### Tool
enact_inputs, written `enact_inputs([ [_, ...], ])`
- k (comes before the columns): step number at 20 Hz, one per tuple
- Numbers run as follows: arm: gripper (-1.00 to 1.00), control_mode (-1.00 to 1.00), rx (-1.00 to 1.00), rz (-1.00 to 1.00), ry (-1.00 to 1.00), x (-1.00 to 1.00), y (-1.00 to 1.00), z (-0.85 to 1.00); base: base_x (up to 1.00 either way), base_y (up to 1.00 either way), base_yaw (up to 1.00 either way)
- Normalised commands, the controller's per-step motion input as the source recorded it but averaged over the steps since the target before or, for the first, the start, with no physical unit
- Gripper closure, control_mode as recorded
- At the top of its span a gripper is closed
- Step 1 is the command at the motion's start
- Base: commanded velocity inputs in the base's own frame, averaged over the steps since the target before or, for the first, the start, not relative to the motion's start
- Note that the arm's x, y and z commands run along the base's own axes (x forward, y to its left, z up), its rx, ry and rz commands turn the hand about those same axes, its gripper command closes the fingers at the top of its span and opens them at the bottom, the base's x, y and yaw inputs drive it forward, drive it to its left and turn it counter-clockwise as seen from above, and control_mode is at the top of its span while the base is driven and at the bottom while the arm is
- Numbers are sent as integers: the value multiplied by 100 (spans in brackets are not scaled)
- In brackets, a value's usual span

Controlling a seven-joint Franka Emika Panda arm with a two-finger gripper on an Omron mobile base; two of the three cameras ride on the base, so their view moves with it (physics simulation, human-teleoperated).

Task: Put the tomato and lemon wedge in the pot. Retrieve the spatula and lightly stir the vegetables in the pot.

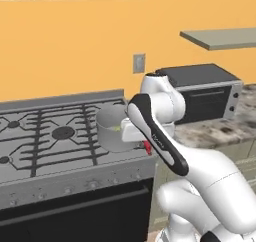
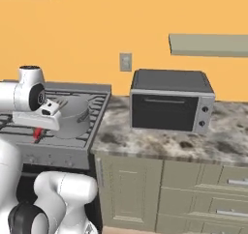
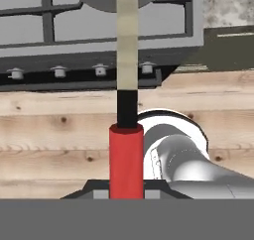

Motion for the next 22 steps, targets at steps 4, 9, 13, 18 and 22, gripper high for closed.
enact_inputs([
  [4, 100, 100, 0, 0, 0, 0, 0, 0, 81, -35, 4],
  [9, 100, 100, 0, 0, 0, 0, 0, 0, 10, 63, -1],
  [13, 100, 100, 0, 0, 0, 0, 0, 0, 54, 28, -2],
  [18, 100, 100, 0, 0, 0, 0, 0, 0, 81, -22, 0],
  [22, 100, 100, 0, 0, 0, 0, 0, 0, 0, 0, 0],
])
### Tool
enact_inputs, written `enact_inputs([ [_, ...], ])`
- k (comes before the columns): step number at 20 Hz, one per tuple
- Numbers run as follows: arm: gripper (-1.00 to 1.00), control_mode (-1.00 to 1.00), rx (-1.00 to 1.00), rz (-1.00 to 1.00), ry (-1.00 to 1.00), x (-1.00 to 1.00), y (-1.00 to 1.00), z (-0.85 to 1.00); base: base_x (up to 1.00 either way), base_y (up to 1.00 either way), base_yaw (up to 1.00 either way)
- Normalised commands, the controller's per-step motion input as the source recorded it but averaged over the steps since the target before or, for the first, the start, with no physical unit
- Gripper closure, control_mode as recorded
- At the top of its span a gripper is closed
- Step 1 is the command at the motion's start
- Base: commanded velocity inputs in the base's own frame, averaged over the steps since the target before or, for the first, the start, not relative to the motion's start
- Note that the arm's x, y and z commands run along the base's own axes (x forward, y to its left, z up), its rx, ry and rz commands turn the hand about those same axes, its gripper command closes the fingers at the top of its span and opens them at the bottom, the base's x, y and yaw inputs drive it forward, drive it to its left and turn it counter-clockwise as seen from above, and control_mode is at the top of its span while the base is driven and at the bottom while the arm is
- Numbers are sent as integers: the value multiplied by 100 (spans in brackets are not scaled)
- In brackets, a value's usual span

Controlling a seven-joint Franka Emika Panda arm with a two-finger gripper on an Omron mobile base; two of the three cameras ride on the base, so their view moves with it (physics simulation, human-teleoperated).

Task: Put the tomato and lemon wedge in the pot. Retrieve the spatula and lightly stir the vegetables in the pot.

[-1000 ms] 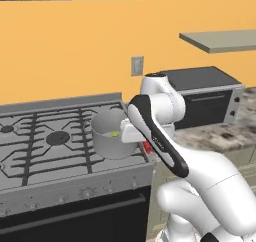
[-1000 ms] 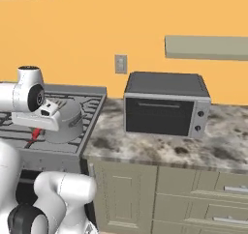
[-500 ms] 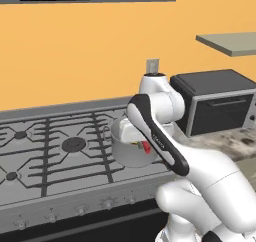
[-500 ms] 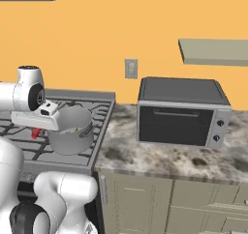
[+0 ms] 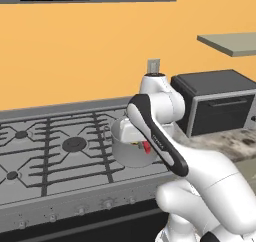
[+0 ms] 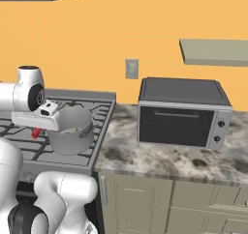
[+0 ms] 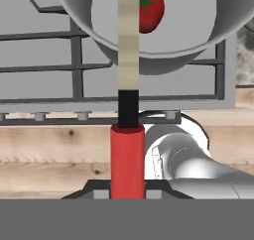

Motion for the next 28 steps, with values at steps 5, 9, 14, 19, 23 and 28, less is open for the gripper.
enact_inputs([
  [5, 100, -100, -3, 4, 3, 31, -4, 34, 4, 0, 0],
  [9, 100, -100, -8, 28, 14, 72, -31, 90, 0, 0, 0],
  [14, 100, -100, -14, 61, 19, 26, -48, 23, 0, 0, 0],
  [19, 100, -100, -22, 73, -10, -21, -7, 2, 0, 0, 0],
  [23, 100, -100, -15, 62, -3, -3, -54, 12, 0, 0, 0],
  [28, 100, -100, 0, 9, 12, 22, -78, 22, 0, 0, 0],
])
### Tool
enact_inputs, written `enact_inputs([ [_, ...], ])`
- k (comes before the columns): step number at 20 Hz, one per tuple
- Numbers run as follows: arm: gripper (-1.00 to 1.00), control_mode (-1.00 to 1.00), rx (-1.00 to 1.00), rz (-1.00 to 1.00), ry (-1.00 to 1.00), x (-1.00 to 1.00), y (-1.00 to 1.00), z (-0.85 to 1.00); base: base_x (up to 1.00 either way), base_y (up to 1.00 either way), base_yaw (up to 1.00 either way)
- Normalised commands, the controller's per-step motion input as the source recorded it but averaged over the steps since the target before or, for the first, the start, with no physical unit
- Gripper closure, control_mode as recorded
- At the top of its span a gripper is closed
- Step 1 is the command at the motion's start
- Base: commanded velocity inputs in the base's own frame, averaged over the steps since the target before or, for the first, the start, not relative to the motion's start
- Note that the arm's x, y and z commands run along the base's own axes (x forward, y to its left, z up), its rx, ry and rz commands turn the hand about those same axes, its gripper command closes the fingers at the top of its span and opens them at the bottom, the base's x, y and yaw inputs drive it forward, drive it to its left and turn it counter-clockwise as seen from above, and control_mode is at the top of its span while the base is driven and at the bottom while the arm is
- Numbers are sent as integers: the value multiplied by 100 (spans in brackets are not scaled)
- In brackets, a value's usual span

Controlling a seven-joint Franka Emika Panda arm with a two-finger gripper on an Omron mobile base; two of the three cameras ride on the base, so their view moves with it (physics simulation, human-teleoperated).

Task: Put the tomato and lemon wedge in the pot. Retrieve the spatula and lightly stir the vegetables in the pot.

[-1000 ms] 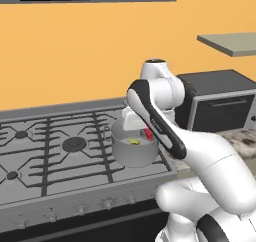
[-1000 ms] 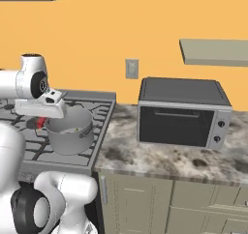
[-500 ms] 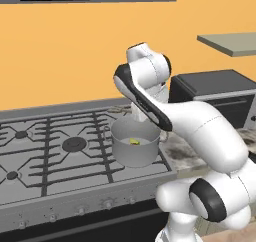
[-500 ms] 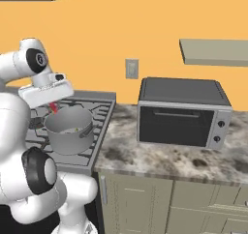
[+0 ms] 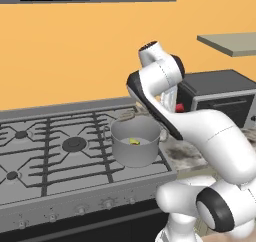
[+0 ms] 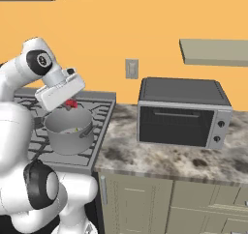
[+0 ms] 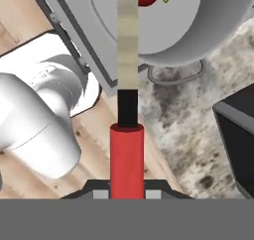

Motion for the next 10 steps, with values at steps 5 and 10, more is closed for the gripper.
enact_inputs([
  [5, 100, -100, 0, 0, 8, 39, -35, -1, 0, 0, 0],
  [10, 100, -100, 0, 0, 27, 26, -32, -31, 0, 0, 0],
])
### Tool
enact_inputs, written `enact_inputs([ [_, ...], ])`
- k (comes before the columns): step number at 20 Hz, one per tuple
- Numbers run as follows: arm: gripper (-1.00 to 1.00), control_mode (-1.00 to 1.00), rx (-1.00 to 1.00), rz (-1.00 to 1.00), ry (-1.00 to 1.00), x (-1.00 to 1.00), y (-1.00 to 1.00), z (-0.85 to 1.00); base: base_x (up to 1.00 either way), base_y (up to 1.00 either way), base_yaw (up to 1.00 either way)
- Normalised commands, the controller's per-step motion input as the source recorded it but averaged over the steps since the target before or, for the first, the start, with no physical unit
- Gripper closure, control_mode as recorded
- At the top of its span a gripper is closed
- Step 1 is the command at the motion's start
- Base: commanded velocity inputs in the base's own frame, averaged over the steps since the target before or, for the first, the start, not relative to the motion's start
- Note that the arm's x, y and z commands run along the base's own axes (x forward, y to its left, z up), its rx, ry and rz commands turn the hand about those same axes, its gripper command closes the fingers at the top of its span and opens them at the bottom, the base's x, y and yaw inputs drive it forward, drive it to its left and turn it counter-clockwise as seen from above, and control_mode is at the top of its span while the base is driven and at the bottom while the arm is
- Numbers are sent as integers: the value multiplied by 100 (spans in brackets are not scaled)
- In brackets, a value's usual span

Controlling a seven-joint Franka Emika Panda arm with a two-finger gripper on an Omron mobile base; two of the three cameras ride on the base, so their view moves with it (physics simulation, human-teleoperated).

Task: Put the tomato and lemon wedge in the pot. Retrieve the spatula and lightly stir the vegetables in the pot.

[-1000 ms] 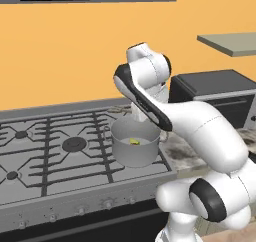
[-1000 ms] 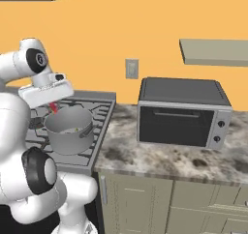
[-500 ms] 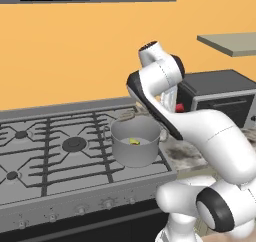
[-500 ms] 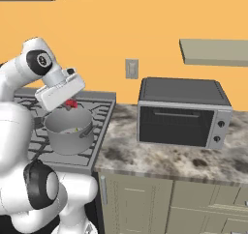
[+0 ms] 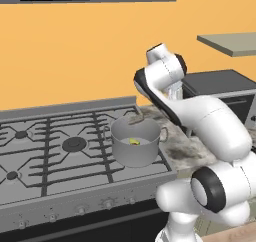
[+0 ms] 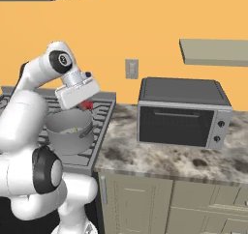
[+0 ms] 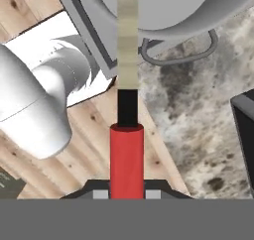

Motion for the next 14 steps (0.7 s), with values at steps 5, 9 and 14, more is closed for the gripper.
enact_inputs([
  [5, 100, -100, -4, 8, 35, 12, -16, -3, 0, 0, 0],
  [9, 100, -100, -9, 0, 12, 17, -29, 4, 0, 0, 0],
  [14, 100, -100, -10, 0, 0, 3, -3, -1, 0, 0, 0],
])
